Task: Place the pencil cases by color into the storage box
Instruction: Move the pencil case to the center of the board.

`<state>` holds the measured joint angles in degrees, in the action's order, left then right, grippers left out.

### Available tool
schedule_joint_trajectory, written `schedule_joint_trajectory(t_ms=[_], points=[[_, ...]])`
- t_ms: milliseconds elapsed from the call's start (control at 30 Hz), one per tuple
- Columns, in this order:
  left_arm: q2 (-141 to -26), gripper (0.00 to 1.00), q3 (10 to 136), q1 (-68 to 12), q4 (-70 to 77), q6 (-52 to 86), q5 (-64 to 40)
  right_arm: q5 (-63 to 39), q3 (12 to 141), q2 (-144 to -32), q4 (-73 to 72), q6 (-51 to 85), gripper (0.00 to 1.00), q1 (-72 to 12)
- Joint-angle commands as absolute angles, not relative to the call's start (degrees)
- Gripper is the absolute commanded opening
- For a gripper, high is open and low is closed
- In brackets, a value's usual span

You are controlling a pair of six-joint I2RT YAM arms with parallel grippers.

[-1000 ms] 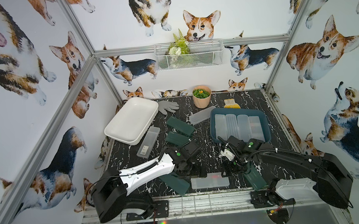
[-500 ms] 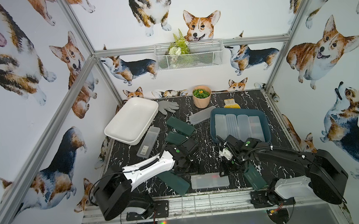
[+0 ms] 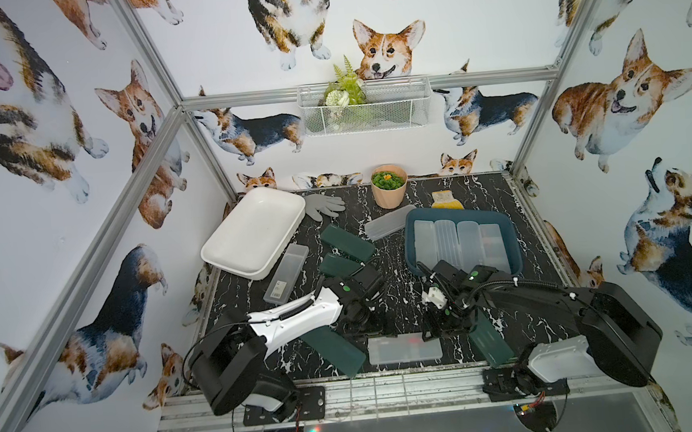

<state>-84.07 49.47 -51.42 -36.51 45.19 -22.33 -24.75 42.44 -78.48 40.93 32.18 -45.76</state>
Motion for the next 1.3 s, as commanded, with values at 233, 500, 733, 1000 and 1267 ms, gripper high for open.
schedule_joint_trajectory(t_ms=[233, 500, 733, 1000, 1267], points=[[-86.0, 0.94, 47.4, -51.4, -33.6, 45.2, -25.4, -27.2, 42.0, -80.0, 39.0, 31.7, 0.70, -45.8], [-86.8, 0.94, 47.6, -51.3, -32.8, 44.9, -26.1, -27.9, 42.5, -81.0, 38.5, 31.3, 0.70, -45.8], [-87.5, 0.94, 51.0, -51.0, -33.4, 43.6, -25.9, -28.0, 43.2, -81.2, 38.4, 31.1, 0.69, -45.8], [-88.5, 0.93, 53.5, -49.6, -33.5, 42.5, -25.8, -27.5, 46.1, -82.7, 38.7, 30.2, 0.69, -44.7], [-89.2, 0.94, 54.2, -44.3, -33.0, 40.3, -25.1, -27.1, 50.7, -85.9, 36.6, 29.9, 0.69, -40.4]])
